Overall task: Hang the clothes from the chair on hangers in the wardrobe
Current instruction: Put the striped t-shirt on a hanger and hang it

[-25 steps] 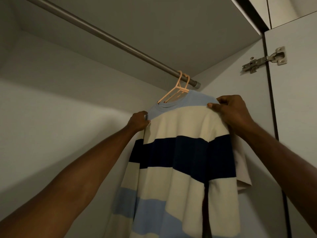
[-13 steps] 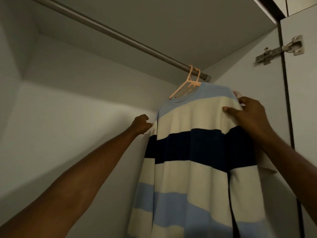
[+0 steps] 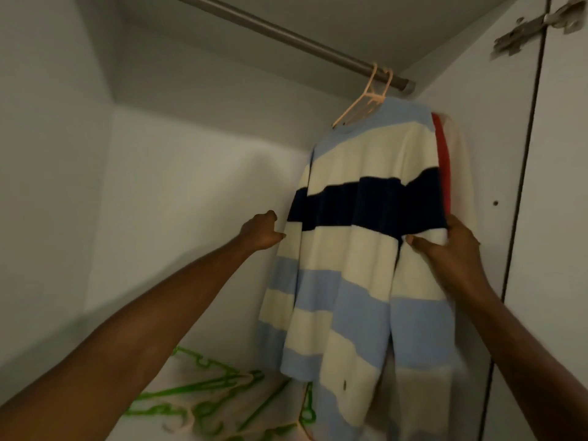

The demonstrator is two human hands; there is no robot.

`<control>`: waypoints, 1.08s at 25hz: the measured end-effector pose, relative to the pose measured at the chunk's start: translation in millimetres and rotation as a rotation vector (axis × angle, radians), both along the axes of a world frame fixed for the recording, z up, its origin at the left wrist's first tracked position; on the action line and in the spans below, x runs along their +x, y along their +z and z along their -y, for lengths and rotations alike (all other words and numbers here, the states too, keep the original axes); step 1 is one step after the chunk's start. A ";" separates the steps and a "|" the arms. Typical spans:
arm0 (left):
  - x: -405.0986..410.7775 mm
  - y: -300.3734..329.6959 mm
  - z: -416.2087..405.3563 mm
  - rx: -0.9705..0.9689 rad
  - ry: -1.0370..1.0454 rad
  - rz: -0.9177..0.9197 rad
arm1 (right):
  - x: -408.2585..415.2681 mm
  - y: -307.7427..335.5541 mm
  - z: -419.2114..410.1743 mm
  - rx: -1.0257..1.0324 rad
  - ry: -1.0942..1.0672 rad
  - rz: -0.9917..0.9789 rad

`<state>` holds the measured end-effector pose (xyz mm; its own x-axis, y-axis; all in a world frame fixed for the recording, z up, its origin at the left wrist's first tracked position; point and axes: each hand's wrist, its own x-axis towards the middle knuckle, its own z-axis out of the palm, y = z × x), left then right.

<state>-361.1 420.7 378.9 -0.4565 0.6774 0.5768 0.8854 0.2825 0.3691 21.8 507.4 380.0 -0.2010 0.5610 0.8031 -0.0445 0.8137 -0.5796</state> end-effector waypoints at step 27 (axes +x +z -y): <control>247.9 -377.6 499.7 -0.313 0.516 0.309 | -14.8 -419.3 265.0 -0.307 0.115 0.897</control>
<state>-113.2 -78.9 1.2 -0.8784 0.4426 0.1805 0.4759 0.7751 0.4155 7.0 242.4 -39.3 -0.7374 0.6599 0.1442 0.4499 0.6390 -0.6239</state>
